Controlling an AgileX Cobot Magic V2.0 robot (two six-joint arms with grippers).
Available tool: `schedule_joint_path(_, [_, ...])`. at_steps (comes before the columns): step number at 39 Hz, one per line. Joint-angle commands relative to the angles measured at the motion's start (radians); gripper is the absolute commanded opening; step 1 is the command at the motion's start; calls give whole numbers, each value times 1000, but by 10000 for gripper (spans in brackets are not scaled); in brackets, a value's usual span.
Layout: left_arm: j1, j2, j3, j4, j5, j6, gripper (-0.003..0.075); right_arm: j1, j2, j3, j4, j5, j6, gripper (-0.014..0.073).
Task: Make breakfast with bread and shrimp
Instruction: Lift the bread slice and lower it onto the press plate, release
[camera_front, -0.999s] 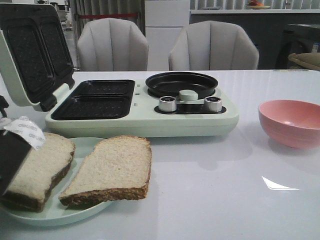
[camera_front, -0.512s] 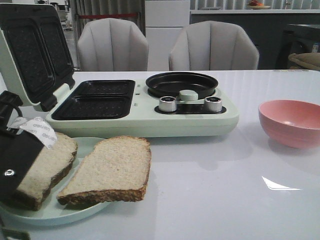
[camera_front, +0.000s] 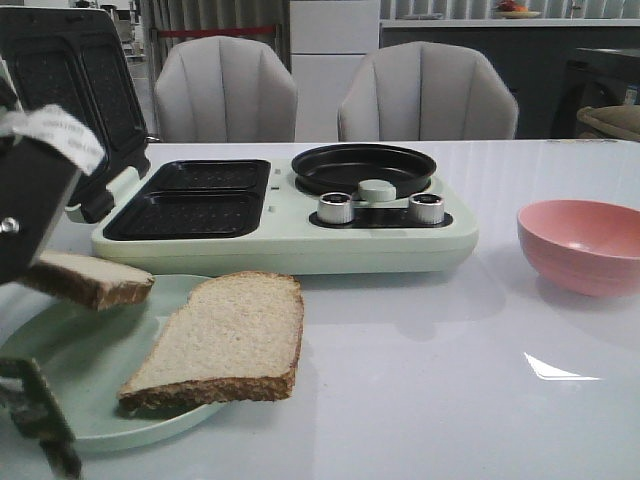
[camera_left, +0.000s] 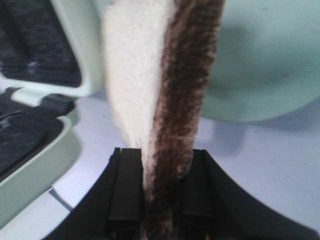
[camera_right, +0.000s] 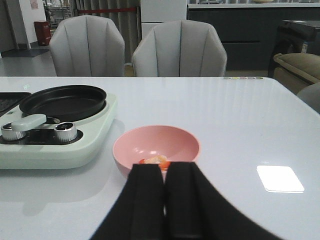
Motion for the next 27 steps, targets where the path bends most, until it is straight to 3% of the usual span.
schedule_joint_path(1, [-8, -49, -66, 18, 31, -13, 151, -7, -21, -18, -8, -82, -1, 153])
schedule_joint_path(16, [-1, -32, -293, 100, -4, -13, 151, -7, -21, -18, -8, -82, -1, 153])
schedule_joint_path(27, [95, 85, -442, 142, -143, -16, 151, -7, -21, -18, -8, -82, -1, 153])
